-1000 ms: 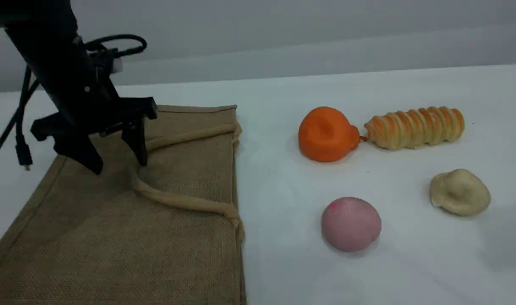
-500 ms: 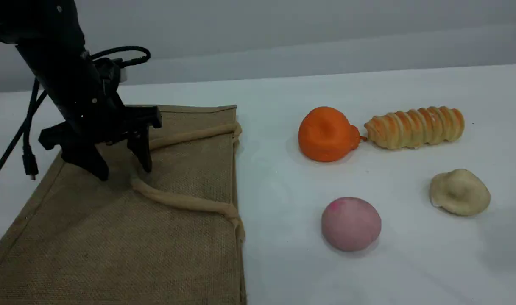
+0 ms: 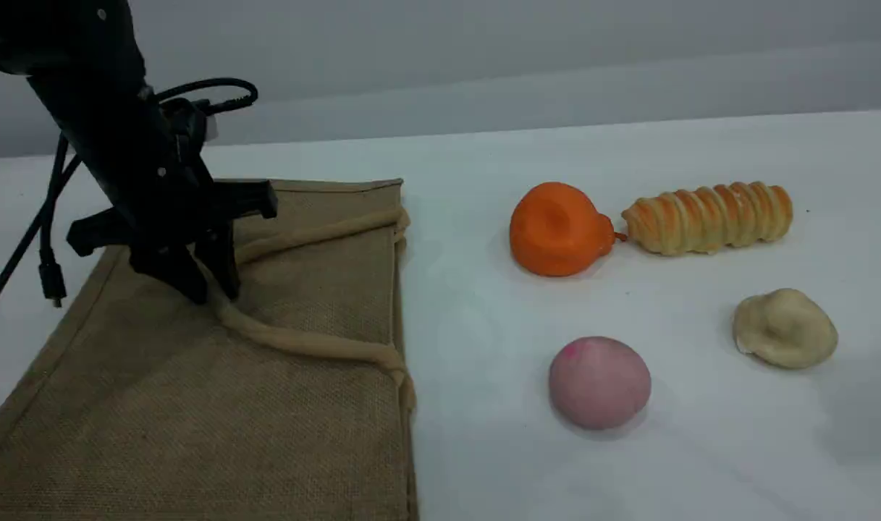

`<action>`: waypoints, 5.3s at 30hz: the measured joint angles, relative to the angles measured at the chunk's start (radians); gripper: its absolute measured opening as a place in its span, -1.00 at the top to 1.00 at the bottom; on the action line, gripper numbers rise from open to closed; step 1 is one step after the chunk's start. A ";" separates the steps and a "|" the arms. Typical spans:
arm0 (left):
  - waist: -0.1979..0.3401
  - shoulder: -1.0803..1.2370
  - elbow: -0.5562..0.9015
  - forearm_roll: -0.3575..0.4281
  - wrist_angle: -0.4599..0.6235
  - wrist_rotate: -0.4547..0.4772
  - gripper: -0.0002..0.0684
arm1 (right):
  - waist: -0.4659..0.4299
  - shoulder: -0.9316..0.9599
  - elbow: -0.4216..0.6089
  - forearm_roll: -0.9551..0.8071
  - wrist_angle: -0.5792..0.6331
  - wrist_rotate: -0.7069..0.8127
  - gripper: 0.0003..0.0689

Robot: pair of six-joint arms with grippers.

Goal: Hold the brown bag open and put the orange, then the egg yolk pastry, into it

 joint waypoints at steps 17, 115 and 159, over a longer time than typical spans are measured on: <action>0.000 -0.077 -0.112 0.012 0.172 0.175 0.70 | 0.000 0.000 0.001 0.006 -0.038 0.000 -0.60; 0.113 -0.153 -0.837 -0.442 0.609 0.942 0.70 | 0.189 0.988 -0.290 0.659 -0.262 -0.763 -0.60; 0.110 -0.151 -0.837 -0.470 0.608 0.946 0.70 | 0.189 0.912 -0.318 0.333 -0.207 -0.522 0.94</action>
